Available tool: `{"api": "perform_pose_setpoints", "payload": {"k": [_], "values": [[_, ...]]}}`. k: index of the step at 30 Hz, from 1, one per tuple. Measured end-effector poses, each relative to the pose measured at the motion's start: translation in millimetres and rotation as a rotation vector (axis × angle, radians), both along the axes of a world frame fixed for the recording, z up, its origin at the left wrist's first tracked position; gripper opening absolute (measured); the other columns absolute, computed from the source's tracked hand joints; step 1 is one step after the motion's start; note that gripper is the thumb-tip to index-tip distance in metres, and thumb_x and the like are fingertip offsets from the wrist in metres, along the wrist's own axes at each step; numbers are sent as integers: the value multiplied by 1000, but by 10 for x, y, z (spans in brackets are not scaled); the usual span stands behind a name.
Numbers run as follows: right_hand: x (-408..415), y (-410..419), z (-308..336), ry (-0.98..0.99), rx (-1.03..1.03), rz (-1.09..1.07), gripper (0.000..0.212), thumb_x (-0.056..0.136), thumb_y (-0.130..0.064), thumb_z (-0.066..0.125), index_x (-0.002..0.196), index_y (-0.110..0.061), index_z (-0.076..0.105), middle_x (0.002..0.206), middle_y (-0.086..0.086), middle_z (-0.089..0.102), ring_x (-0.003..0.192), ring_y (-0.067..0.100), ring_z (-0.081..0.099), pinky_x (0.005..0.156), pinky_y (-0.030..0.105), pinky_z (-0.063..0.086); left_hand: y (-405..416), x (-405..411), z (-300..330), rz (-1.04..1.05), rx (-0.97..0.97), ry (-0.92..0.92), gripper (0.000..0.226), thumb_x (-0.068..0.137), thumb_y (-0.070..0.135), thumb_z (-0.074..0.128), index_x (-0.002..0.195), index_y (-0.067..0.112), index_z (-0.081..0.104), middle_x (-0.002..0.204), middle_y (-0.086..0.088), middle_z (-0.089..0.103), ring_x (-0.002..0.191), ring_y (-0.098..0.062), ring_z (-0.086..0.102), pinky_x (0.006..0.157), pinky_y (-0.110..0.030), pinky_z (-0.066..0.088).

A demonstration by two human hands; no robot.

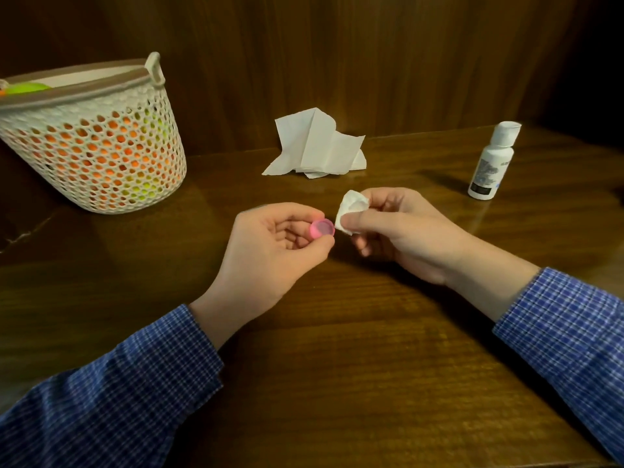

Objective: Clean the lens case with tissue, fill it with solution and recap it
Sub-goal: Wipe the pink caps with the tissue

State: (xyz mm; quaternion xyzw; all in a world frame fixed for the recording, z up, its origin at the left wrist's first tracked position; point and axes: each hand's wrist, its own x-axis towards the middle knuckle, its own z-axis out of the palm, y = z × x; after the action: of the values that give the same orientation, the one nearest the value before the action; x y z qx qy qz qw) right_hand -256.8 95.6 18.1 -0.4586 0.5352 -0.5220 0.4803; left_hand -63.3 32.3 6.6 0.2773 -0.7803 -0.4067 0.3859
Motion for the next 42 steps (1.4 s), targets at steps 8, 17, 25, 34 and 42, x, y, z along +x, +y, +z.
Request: {"api": "perform_pose_setpoints", "payload": {"k": [8,17,25,34,42], "values": [[31,24,-26,80,-128,33,12,78,-17,81,89,-12,79,76,7,73,65,12,67,58,21,54,24,7,21,-12,-53,43,30,82,4,81,104,23,75,90,2,77,81,-16,74,70,-21,61],[80,57,-35,283,-195,-37,6,91,-11,74,91,-10,79,79,11,76,68,15,68,66,23,56,49,10,38,-22,-96,-20,42,82,12,82,123,12,71,103,2,75,93,-14,73,80,-30,63],[120,80,-47,482,-294,-127,8,93,-19,74,86,-16,77,74,5,74,66,15,66,62,25,55,38,5,47,-58,-52,24,41,81,2,80,120,10,72,105,1,76,95,-8,75,80,-21,61],[179,145,-104,740,-470,-256,13,90,-28,76,99,-19,79,90,-7,73,85,11,67,71,34,58,-51,17,79,-167,134,-11,31,82,4,75,113,4,74,95,-7,79,85,-15,77,75,-25,62],[180,158,-48,777,-643,-243,11,89,-17,78,99,-13,80,87,2,72,80,15,66,67,31,56,-187,73,139,-536,769,61,25,90,14,59,104,8,79,91,-8,74,78,-10,69,69,-19,57]]}}
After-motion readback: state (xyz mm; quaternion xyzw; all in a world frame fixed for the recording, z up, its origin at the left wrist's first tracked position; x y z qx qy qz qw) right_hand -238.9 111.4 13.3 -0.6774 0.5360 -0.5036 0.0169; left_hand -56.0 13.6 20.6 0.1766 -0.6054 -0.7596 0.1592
